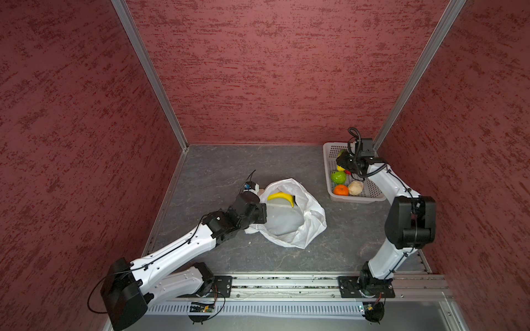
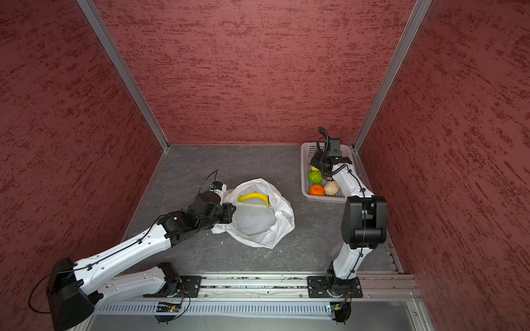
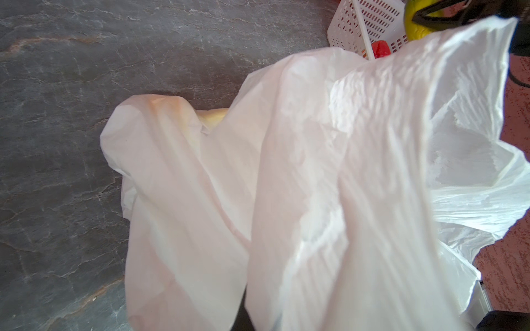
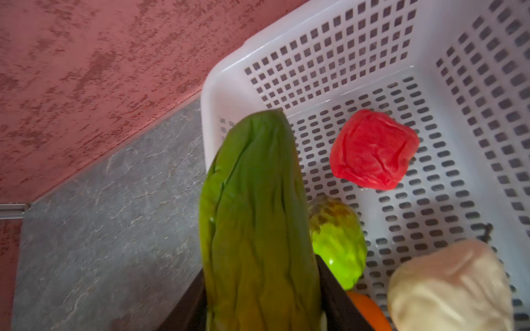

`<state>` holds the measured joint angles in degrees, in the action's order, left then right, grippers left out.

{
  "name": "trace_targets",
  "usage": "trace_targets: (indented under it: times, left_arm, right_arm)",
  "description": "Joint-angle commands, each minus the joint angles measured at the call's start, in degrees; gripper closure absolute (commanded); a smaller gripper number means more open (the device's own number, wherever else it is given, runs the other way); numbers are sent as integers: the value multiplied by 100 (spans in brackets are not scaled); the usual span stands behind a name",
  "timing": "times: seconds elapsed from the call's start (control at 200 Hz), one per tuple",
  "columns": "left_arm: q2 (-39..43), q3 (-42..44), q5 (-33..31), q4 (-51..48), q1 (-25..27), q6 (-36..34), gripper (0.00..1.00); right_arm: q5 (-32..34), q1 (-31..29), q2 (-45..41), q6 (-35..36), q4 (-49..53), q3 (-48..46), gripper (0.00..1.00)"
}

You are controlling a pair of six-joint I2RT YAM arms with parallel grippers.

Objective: Untie the knot of the plastic bag and take out the fruit
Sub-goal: 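Carry the green-yellow fruit over the white basket and release it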

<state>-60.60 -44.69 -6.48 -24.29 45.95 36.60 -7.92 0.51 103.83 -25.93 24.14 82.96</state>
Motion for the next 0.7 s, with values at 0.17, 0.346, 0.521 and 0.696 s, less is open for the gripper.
trace_targets:
  times: [0.17, 0.346, 0.521, 0.696]
  left_arm:
    - [-49, -161, -120, 117, 10, 56, 100]
    - [-75, -173, -173, 134, 32, 106, 100]
    - [-75, -188, -189, 133, 43, 111, 100]
    - [-54, -181, -213, 109, 53, 111, 100]
  right_arm:
    - [-183, 105, 1198, -11, -198, 1177, 56]
    - [-214, 110, 1549, -69, -18, 1410, 54]
    - [-158, 122, 1690, -62, 112, 1482, 44]
    - [-137, 116, 1625, -19, 194, 1488, 27]
